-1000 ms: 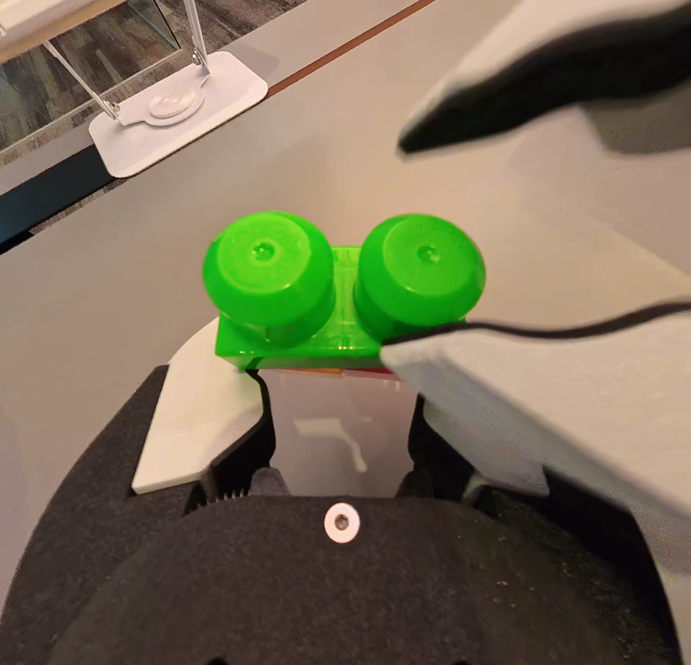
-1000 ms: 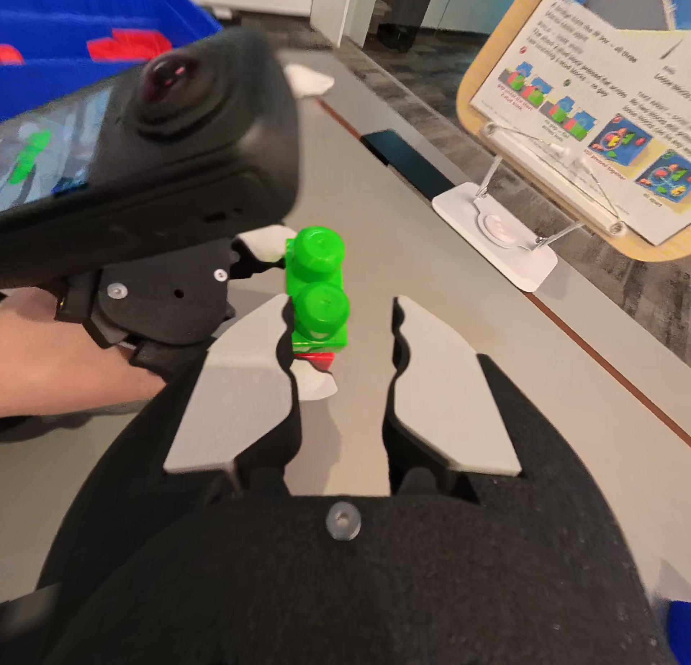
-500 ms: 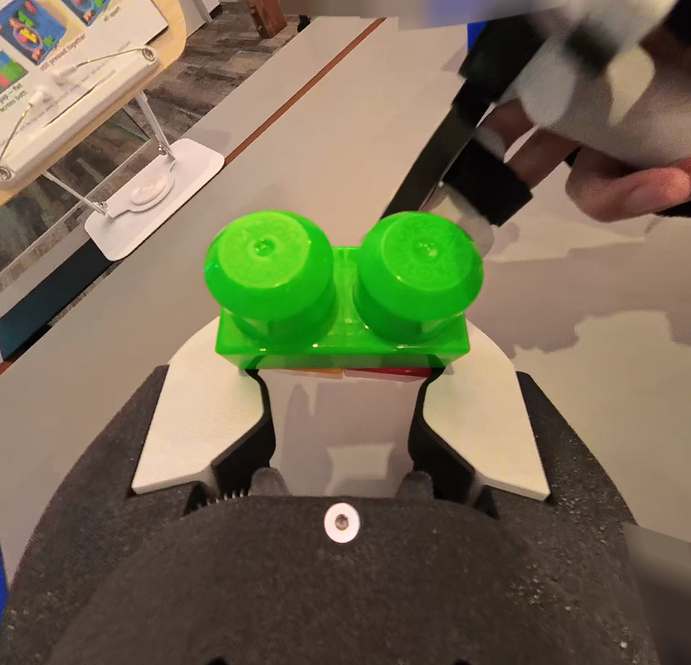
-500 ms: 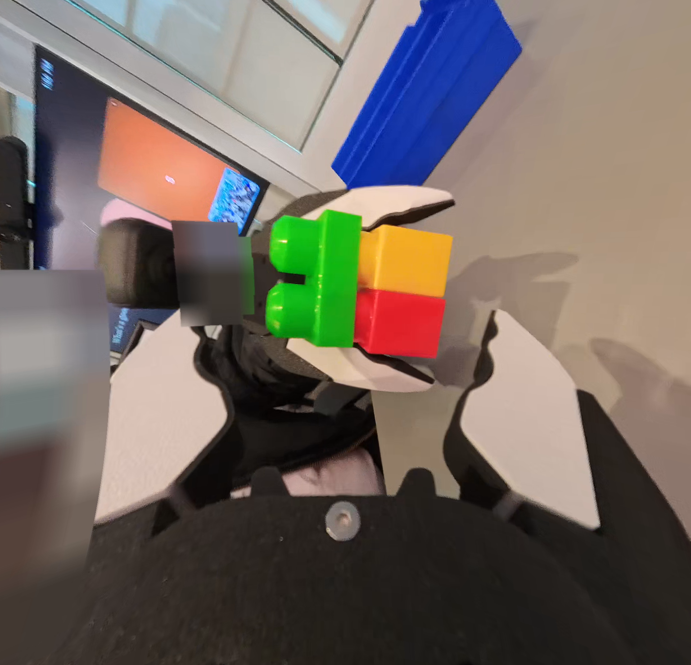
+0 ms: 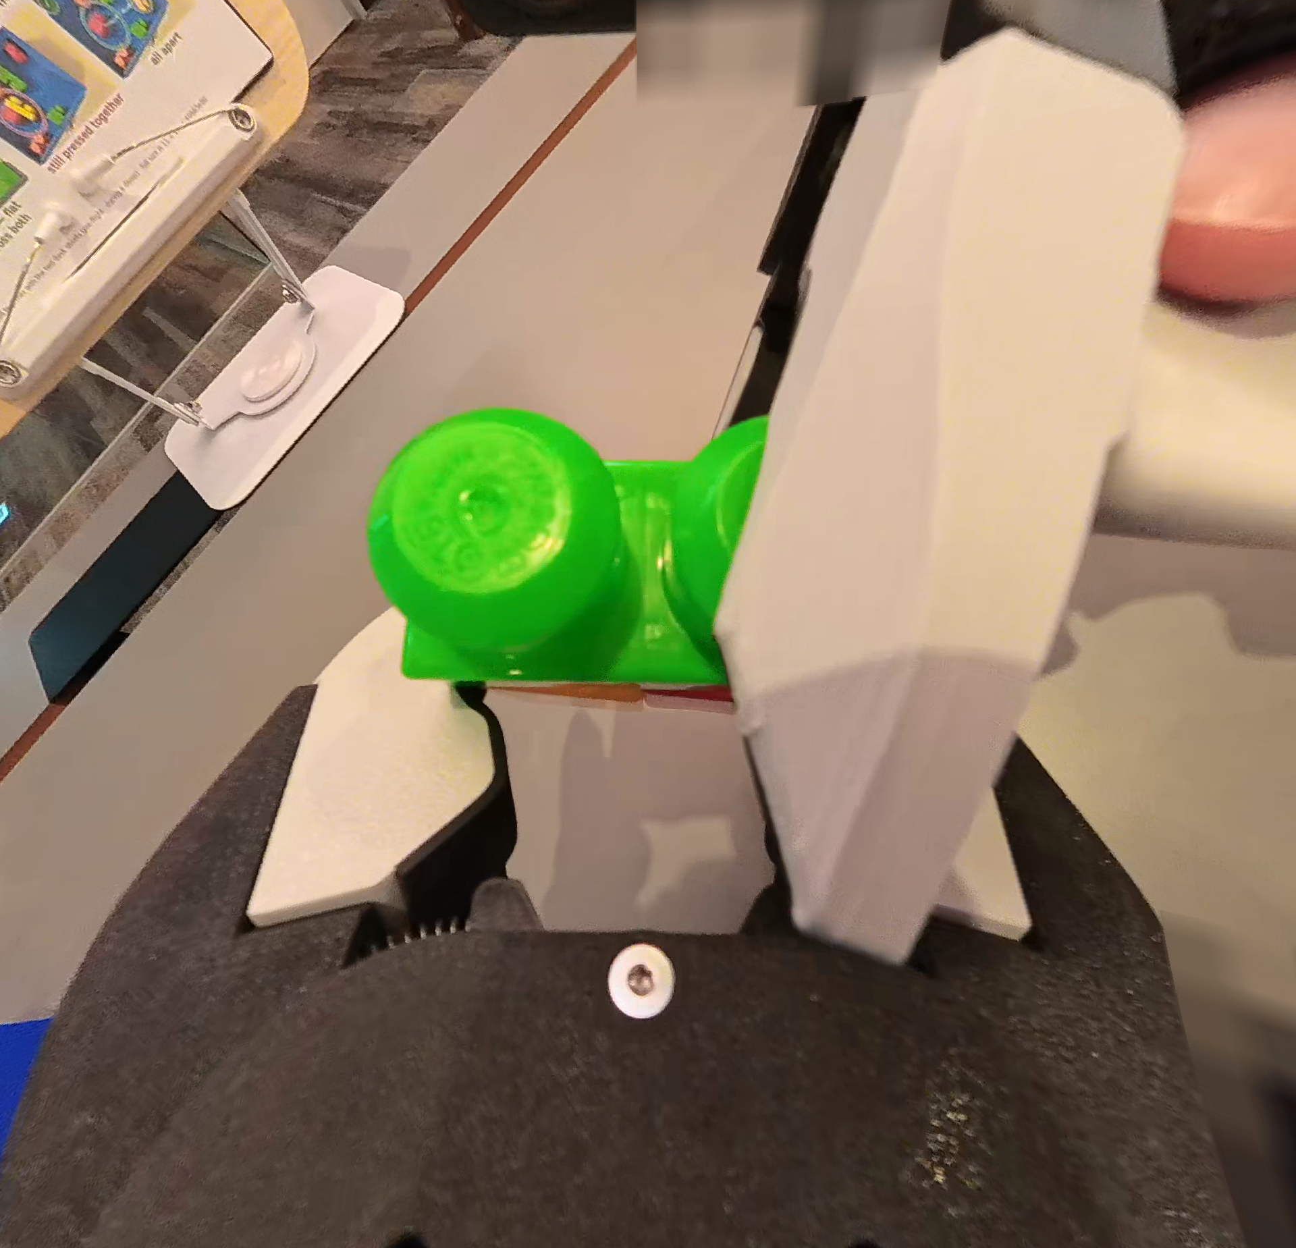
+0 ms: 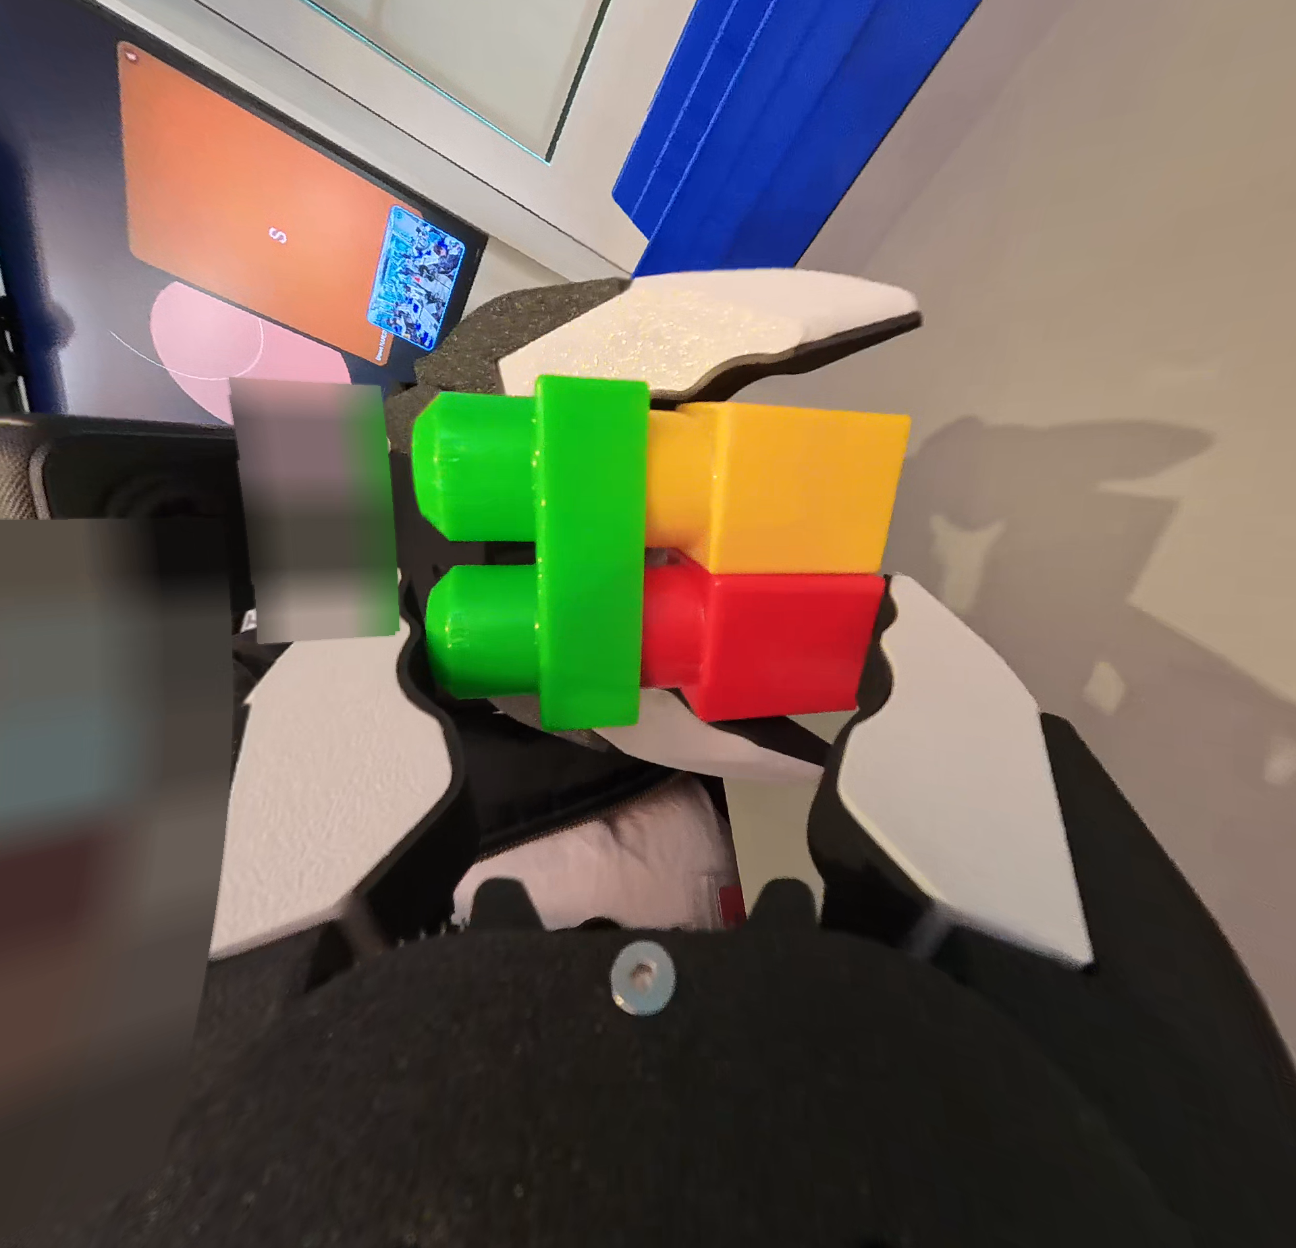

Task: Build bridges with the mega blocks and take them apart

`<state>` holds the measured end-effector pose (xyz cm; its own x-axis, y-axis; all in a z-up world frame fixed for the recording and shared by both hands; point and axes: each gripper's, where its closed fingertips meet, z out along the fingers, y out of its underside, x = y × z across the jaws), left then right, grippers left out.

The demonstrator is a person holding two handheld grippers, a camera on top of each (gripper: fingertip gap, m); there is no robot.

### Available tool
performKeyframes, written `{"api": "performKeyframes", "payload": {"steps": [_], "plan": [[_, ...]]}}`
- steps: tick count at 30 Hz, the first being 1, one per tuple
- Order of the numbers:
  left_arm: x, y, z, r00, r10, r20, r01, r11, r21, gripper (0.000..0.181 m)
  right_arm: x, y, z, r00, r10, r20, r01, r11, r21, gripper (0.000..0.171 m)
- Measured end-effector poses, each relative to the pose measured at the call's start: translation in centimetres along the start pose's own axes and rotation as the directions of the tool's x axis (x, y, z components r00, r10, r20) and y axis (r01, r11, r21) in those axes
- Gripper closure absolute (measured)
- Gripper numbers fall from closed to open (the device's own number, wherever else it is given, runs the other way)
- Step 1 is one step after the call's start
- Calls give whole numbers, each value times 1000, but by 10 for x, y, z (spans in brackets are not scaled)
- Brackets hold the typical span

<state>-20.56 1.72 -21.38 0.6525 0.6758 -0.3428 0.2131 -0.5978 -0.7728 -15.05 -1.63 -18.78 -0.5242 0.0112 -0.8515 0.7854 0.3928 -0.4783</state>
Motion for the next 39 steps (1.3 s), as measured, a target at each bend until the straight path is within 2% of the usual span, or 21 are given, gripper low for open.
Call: {"api": "performKeyframes", "payload": {"steps": [4,8,12,13,16,19,27,34,39], "plan": [[-4,-6,-3,1000,-21,4,21,999,31,92,-3,-8,-6,998,35,53,-37,998,50,66],[-3,-4,-2,1000,-1,8,1,1000,9,92,-2,-7,-7,996,34,81,-39,998,58,64],[0,-4,-1,1000,18,4,-18,1000,-4,92,-3,-4,-6,995,22,93,-26,999,47,57],[0,-4,0,1000,22,6,-22,1000,-6,92,-5,-4,-6,994,24,104,-29,998,50,51],[1,-4,0,1000,28,4,-28,1000,-8,92,-7,-4,-7,993,30,113,-37,998,55,49],[3,-6,2,1000,31,1,-31,999,-7,92,-3,-2,-3,995,36,90,-40,998,44,56],[7,-9,1,999,34,-30,-34,999,1,92,-8,-1,0,989,50,137,-58,997,54,59],[5,-11,0,999,45,-21,-45,999,6,92,-12,-5,-2,980,64,191,-88,989,118,61],[3,-15,-1,998,57,10,-57,998,31,92,-13,-6,-3,985,32,171,-55,990,132,62]]}}
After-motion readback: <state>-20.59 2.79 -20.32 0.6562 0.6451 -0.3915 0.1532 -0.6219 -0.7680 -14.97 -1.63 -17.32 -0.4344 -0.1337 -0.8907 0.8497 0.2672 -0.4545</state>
